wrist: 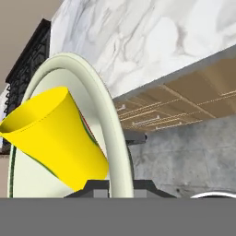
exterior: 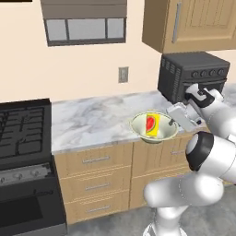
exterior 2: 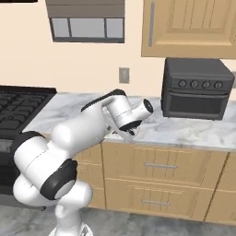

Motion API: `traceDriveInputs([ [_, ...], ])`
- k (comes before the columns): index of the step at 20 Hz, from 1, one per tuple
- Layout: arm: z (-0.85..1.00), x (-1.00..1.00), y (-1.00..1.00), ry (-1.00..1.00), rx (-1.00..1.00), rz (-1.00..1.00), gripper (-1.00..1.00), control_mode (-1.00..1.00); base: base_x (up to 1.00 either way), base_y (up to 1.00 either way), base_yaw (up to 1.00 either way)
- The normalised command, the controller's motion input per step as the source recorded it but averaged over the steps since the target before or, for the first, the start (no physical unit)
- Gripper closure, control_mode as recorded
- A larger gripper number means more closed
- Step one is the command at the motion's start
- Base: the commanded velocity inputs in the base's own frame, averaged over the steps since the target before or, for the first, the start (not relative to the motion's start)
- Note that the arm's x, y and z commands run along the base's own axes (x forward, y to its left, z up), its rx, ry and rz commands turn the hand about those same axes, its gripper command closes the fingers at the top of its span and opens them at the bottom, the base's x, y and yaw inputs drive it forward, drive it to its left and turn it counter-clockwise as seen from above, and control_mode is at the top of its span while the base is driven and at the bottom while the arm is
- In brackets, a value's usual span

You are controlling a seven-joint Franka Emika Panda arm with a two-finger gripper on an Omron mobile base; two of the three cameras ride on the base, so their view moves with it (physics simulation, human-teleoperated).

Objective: Place the cup inside the bowl on the dining table and move the bowl to any counter.

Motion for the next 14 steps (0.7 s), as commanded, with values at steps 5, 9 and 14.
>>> traceDriveInputs([
  [5, 0.00, 0.00, 0.00, 0.00, 0.00, 0.00, 1.00, 1.00, 0.62, 0.40, 0.00],
  [9, 0.00, 0.00, 0.00, 0.00, 0.00, 0.00, 1.00, 1.00, 0.22, 0.55, 0.00],
  [14, 0.00, 0.00, 0.00, 0.00, 0.00, 0.00, 1.00, 1.00, 0.11, 0.69, -0.03],
])
